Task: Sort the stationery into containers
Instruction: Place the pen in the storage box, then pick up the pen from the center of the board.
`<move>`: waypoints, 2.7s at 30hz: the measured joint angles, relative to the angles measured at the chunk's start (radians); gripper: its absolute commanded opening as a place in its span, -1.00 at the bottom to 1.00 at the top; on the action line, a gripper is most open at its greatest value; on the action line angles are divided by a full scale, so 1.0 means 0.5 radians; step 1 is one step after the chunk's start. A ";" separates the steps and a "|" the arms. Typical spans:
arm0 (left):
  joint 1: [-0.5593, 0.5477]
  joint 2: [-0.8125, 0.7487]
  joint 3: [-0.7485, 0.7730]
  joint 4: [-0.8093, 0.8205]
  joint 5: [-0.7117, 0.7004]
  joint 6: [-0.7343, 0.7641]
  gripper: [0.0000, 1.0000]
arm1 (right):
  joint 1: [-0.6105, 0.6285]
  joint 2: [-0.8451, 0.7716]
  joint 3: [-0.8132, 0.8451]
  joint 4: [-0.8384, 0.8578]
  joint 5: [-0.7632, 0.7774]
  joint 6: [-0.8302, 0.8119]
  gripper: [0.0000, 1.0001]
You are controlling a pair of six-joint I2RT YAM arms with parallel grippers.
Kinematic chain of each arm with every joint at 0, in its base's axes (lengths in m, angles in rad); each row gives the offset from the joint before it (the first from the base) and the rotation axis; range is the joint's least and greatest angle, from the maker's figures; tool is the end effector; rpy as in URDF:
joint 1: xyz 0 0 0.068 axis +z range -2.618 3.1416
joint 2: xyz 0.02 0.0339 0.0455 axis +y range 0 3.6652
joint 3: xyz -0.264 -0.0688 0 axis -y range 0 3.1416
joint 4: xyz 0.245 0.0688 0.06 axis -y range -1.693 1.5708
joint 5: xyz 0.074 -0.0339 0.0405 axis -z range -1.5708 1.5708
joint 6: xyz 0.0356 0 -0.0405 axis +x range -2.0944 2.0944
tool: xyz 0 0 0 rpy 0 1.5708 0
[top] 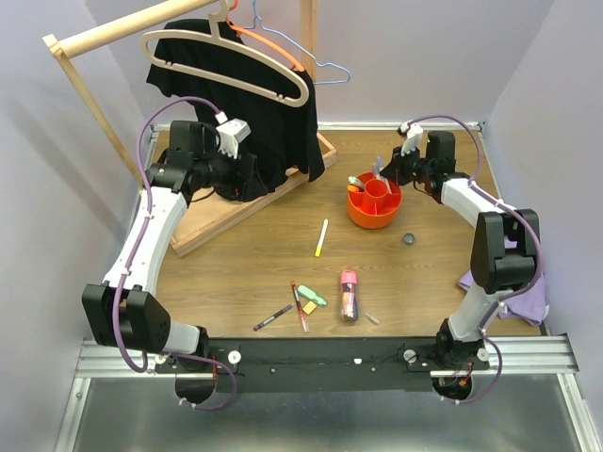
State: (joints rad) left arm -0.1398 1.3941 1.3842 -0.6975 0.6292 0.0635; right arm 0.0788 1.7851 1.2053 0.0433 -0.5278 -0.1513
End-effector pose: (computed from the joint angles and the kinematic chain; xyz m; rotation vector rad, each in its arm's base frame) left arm 0.2915 -0.0622 0.3642 0.5509 2.1536 -0.7535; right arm 0.4013 0.0497 0.2339 -0.5463 1.9930 0.5094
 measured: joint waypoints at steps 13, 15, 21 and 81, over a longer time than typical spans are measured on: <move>-0.030 -0.040 -0.120 0.100 0.023 -0.025 0.85 | 0.000 -0.301 -0.054 -0.192 0.145 -0.073 -0.22; -0.034 -0.071 -0.166 0.124 0.027 -0.039 0.85 | 0.000 -0.396 -0.053 -0.244 0.148 -0.086 -0.21; -0.043 -0.237 -0.301 0.166 0.037 -0.085 0.86 | 0.050 -0.564 0.056 -0.571 -0.007 -0.342 -0.19; 0.465 -0.700 -0.594 -0.111 -0.082 -0.101 0.89 | 1.344 1.093 1.556 -2.575 0.550 -3.069 -0.99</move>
State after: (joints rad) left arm 0.0925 1.0439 1.0874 -0.7528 0.5880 0.0132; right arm 0.7506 2.3318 1.9831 -1.2442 -0.2527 -1.6855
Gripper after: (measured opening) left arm 0.951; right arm 0.034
